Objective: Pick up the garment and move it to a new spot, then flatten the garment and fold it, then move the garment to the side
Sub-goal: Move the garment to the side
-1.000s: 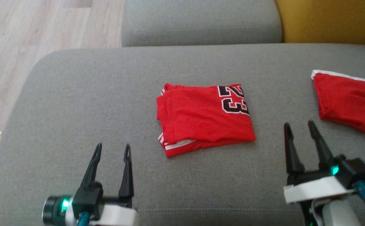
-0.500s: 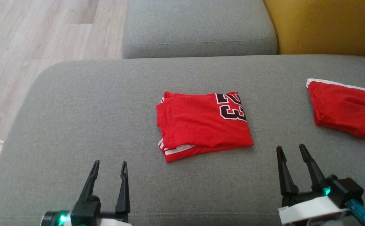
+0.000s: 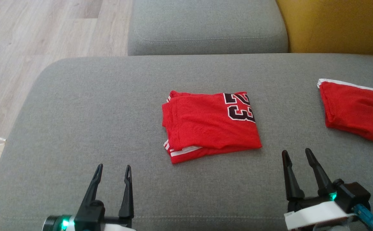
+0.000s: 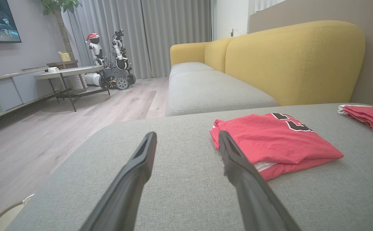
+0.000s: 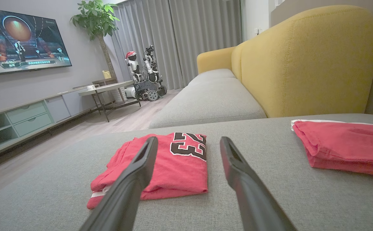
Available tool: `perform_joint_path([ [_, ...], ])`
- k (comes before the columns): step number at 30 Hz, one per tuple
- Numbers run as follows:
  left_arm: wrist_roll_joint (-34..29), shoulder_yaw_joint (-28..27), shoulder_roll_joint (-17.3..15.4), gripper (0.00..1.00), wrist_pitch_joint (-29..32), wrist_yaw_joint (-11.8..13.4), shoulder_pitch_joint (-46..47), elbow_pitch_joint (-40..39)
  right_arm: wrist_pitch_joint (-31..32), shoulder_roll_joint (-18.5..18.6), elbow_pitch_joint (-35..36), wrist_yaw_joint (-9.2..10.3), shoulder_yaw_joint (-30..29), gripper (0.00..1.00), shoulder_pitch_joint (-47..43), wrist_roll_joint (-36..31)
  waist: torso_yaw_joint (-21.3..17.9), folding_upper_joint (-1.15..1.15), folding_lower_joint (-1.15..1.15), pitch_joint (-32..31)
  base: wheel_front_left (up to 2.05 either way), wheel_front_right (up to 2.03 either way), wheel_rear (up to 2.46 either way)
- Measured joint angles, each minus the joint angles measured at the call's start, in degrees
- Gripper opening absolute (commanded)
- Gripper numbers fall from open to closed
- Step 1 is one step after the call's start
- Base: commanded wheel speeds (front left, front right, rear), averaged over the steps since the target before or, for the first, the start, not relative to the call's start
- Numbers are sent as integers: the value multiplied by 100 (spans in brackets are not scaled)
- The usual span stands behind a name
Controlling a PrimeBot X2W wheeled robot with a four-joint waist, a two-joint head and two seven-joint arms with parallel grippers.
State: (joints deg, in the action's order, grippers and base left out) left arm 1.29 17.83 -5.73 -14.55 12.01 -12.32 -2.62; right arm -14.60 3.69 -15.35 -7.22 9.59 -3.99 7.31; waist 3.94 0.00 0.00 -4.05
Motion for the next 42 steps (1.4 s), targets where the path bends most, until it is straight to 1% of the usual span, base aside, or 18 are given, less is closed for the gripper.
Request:
perform_joint_path([
  [7,-22,1,2,100,0,-1,1,12,0,-15,-27,0,-32,100,10,-53,23,0,0,43,0,0,0],
  [10,-68,11,1,100,0,-10,15,12,0,-31,-250,0,-52,100,135,-53,33,0,0,104,0,0,0],
  [12,-80,35,2,100,0,-22,46,21,0,-57,-619,0,-137,100,362,-41,45,0,0,157,0,0,0],
  [17,-163,230,19,100,0,-52,232,55,29,-64,-2083,0,-499,100,1434,3,136,0,0,300,0,0,0],
  [21,-208,411,25,100,-1,-93,399,70,422,-41,-3141,0,-542,100,2454,24,271,0,0,453,0,0,0],
  [23,-230,491,26,100,-1,-93,494,70,612,53,-3552,0,-547,100,2933,62,332,0,0,578,0,0,0],
  [27,-230,678,40,100,-1,-101,762,79,1034,406,-4366,0,-577,100,3645,98,518,0,1,775,0,0,0],
  [30,-230,784,59,100,0,-91,866,78,1212,561,-4756,0,-523,100,3879,242,664,0,1,901,0,0,0],
  [33,-229,859,65,100,-1,-83,923,81,1334,612,-5019,0,-298,100,4020,426,783,0,1,1028,0,0,0],
  [39,-216,973,81,100,-1,-41,1060,124,1450,778,-5255,0,180,100,4224,766,956,0,1,1232,0,0,0],
  [42,-216,1021,80,100,-1,-42,1108,135,1518,839,-5343,0,270,100,4279,857,997,0,1,1296,0,0,0],
])
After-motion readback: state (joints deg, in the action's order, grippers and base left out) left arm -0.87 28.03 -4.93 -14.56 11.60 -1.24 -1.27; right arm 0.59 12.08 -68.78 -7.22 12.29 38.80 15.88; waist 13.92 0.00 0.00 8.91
